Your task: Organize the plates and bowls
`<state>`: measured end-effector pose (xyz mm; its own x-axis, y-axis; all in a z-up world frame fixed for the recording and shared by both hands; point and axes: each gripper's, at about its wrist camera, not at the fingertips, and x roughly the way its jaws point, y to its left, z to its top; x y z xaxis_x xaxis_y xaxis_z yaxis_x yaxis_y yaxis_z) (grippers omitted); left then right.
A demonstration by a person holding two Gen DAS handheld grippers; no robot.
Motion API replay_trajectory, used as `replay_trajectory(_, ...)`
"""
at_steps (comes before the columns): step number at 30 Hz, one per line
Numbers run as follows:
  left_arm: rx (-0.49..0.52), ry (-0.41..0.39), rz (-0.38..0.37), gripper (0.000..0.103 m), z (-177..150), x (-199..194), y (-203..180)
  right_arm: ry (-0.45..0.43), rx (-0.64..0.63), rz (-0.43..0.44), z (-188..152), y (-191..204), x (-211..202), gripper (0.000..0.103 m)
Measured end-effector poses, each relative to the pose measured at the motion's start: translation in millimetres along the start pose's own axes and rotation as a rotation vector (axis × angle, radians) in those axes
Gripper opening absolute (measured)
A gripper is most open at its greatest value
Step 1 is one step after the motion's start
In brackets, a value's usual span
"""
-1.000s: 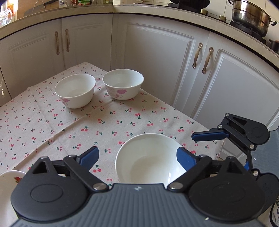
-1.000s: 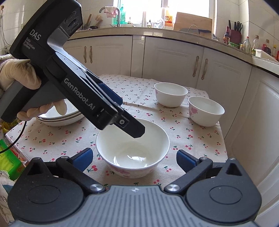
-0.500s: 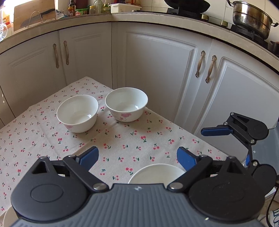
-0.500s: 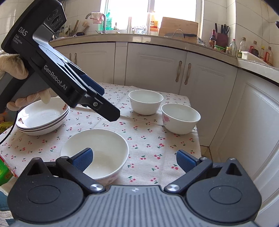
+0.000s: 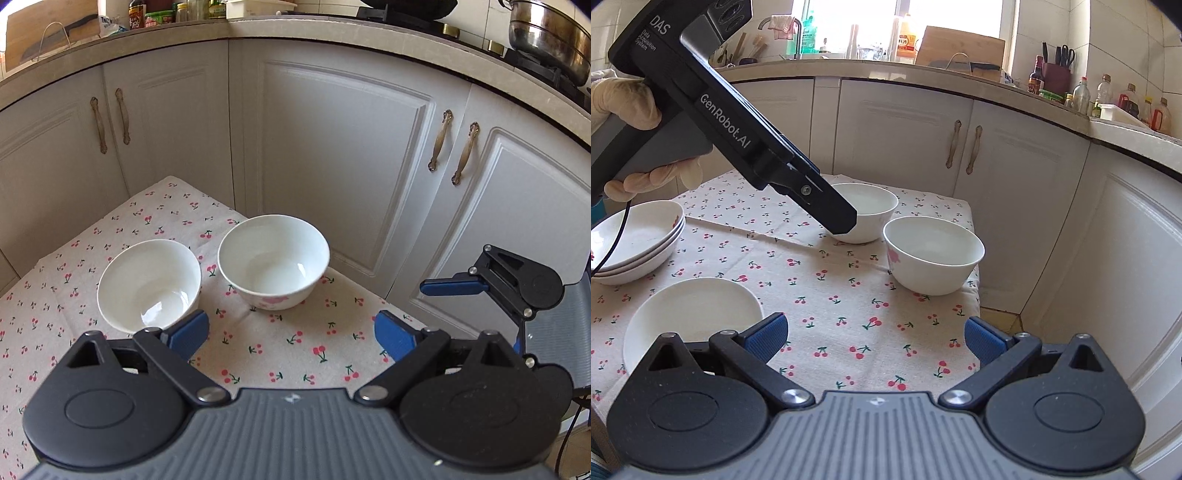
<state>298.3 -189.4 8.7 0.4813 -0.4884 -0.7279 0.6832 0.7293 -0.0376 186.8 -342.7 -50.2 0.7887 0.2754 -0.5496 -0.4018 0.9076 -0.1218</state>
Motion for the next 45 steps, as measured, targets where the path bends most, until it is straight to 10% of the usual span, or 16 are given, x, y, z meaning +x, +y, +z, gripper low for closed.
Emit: replay_trajectory(45, 0.065, 0.124, -0.029, 0.077, 50, 119, 35, 0.009, 0.001, 0.038, 27, -64, 118, 0.094)
